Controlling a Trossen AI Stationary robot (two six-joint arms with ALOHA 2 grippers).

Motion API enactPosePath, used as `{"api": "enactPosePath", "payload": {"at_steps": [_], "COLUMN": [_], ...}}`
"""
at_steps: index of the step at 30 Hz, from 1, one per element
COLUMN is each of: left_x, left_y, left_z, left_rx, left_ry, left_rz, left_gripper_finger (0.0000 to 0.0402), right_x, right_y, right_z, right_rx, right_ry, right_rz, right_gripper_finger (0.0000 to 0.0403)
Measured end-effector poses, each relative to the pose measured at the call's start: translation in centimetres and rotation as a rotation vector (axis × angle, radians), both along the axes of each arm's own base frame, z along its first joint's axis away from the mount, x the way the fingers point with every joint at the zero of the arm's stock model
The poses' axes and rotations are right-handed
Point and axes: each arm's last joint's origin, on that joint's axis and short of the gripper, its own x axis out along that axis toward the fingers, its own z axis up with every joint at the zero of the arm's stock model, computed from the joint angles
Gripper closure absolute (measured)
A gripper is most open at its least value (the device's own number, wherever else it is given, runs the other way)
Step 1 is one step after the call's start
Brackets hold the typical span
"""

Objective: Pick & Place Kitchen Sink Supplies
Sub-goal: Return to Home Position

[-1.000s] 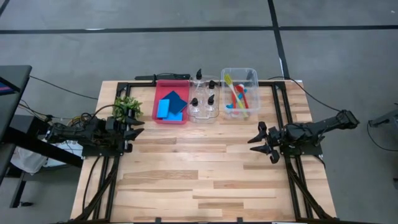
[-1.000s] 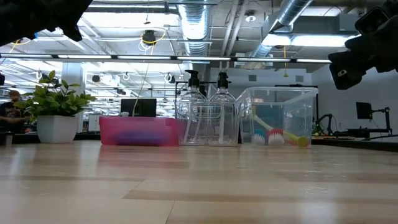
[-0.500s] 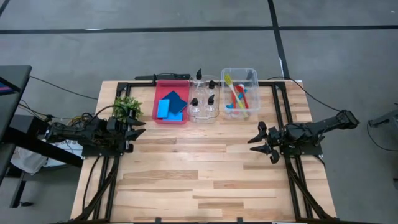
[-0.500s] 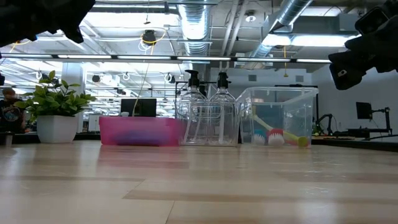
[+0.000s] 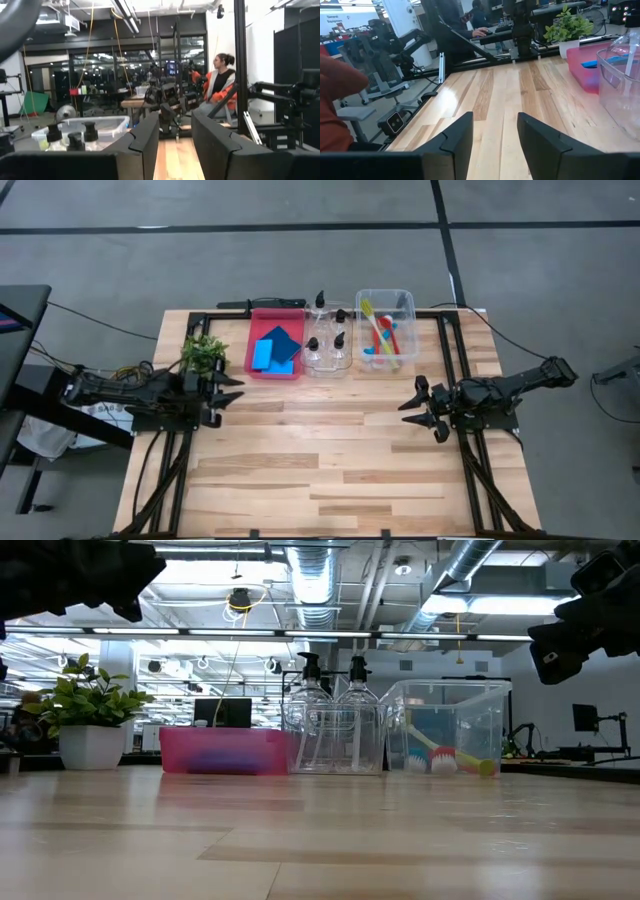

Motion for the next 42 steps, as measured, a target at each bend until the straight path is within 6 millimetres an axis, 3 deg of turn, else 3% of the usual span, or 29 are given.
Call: {"api": "enactPosePath", "payload": {"at_steps": [21, 42], "left_x": [1.2, 1.3], "left_y": [-0.1, -0.1], "left_z": [-1.3, -1.3], "left_rx": [0.016, 0.016], "left_ry": [0.144, 0.143], "left_rz": [0.0, 0.0], "left_gripper_finger": [0.0284, 0.0284], "right_x": [0.0, 0.0], "right_y": [0.0, 0.0], "right_z": [0.0, 0.0], "right_rx": [0.0, 0.0], "right_ry": [0.0, -0.001], "right_rz": [0.0, 0.0], "right_gripper_finger": [0.0257, 0.0257]}}
